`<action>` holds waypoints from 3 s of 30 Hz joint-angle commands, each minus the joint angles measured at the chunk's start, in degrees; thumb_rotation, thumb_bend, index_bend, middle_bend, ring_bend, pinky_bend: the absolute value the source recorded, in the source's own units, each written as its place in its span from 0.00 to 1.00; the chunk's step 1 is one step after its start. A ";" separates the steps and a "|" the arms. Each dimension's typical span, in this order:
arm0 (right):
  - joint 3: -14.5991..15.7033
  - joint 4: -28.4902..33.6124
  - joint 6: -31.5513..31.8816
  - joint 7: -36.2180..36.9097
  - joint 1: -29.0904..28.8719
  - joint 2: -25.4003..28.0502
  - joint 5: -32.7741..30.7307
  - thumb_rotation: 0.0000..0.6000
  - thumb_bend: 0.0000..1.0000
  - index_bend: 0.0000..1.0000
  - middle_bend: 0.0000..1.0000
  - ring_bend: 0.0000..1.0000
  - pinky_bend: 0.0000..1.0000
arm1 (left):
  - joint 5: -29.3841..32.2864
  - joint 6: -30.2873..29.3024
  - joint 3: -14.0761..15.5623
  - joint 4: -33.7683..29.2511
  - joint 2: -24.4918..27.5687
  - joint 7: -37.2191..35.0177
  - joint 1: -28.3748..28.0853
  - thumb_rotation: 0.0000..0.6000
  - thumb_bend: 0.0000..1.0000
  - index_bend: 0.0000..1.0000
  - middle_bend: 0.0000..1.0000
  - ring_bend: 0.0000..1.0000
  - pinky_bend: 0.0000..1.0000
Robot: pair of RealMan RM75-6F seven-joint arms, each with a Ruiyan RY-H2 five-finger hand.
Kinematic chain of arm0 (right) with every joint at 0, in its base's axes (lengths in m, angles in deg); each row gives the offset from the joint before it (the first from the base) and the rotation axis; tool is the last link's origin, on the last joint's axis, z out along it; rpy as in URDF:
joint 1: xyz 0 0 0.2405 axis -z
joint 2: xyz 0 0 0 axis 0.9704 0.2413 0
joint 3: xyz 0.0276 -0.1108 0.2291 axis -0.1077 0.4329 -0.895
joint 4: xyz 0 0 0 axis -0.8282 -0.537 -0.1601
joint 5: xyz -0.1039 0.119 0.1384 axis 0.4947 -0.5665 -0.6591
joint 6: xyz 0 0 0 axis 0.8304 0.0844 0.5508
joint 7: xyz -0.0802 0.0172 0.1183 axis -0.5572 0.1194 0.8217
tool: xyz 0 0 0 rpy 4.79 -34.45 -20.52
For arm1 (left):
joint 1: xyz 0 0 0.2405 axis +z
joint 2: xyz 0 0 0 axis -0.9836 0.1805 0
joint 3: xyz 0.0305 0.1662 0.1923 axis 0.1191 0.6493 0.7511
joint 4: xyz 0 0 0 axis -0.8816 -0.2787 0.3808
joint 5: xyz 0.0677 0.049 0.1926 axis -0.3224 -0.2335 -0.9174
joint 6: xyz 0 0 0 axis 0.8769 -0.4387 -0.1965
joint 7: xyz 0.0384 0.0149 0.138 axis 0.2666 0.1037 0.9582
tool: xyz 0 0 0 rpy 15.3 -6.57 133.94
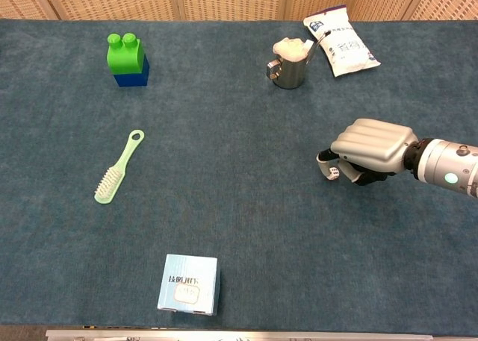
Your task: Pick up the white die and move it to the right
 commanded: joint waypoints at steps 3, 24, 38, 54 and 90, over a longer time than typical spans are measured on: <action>0.23 0.52 1.31 -0.85 0.95 0.99 -0.52 1.00 1.00 0.42 1.00 1.00 1.00 | 0.06 0.05 -0.01 -0.13 0.04 0.15 0.03 1.00 0.02 0.27 0.23 0.22 0.40; 0.50 0.80 3.10 2.33 2.04 1.59 3.30 1.00 1.00 0.42 1.00 1.00 1.00 | 0.28 0.14 -0.13 -0.38 0.00 0.69 0.07 1.00 0.02 0.27 0.23 0.22 0.40; -0.70 -0.54 1.20 0.04 1.05 -0.42 1.37 1.00 1.00 0.42 1.00 1.00 1.00 | 0.07 0.05 -0.06 -0.12 0.03 0.22 0.14 1.00 0.02 0.27 0.23 0.22 0.40; -0.72 -1.76 0.50 -1.20 1.19 -0.72 -0.66 1.00 1.00 0.42 1.00 1.00 1.00 | 0.03 0.03 -0.05 0.06 -0.07 0.29 0.16 1.00 0.02 0.27 0.23 0.22 0.40; 1.59 -0.77 4.74 2.05 5.18 3.26 2.03 1.00 1.00 0.44 1.00 1.00 1.00 | 0.52 0.42 -0.31 0.11 -0.36 1.36 0.00 1.00 0.02 0.27 0.23 0.22 0.40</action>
